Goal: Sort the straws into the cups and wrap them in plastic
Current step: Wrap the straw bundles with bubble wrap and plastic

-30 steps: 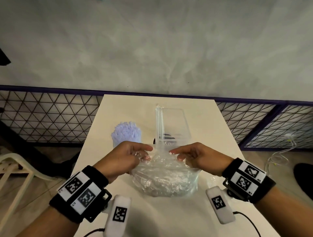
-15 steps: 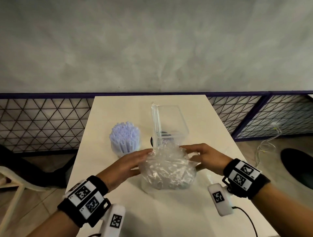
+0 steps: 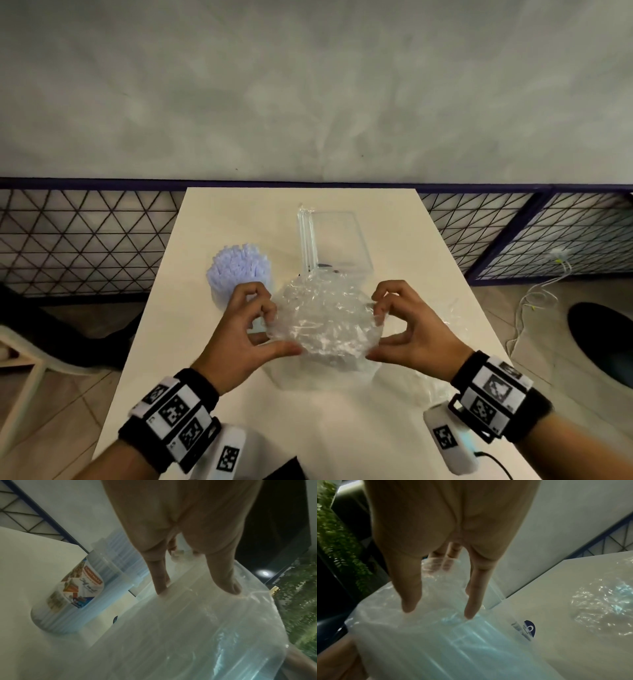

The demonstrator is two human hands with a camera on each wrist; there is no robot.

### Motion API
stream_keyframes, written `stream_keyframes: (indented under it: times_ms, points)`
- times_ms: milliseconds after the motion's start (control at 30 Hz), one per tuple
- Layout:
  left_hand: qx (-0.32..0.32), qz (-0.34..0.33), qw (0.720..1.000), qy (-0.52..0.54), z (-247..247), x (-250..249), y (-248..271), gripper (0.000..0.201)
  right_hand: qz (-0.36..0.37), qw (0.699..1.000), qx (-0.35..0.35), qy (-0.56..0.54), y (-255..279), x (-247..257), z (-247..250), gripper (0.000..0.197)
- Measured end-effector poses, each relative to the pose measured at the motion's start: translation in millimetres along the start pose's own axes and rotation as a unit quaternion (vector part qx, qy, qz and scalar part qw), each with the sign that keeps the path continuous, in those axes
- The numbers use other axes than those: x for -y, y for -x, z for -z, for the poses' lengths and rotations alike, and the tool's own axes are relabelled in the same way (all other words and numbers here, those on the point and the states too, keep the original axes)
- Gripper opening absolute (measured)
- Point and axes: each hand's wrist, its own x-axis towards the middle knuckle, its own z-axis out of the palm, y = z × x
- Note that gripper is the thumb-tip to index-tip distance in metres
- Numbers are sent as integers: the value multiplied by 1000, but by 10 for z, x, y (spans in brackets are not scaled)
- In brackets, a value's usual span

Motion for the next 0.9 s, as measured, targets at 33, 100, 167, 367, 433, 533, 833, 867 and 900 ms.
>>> stream_keyframes:
  times_ms: [33, 100, 167, 367, 433, 533, 833, 867, 900]
  points:
    - [-17, -6, 1000, -15, -12, 11, -20, 48, 18, 1000, -17, 14, -13, -50, -13, 34]
    - [-43, -24, 998, -40, -50, 50, -54, 45, 86, 990, -57, 95, -44, -158, -58, 28]
    - [-56, -51, 996, -56, -91, 106, -73, 47, 176, 956, -119, 201, -93, -251, -97, 27]
    - [-79, -81, 991, -66, -165, 213, -9, 53, 297, 910, -156, 244, -120, -359, -198, 32]
    - [-55, -76, 991, -94, -152, 208, 56, 53, 283, 917, -144, 243, -98, -371, -197, 27]
    - [-15, -88, 983, -159, -123, 221, 113, 62, 257, 925, -75, 268, -29, -338, -190, 34]
    - [-77, -165, 968, -173, -250, 323, 64, 42, 240, 935, -102, 242, -10, -400, -359, 19]
    - [-85, -168, 966, -176, -271, 324, 73, 37, 250, 929, -119, 246, -9, -406, -390, 22]
    - [-95, -170, 964, -182, -295, 320, 90, 36, 258, 924, -132, 248, -3, -400, -421, 26]
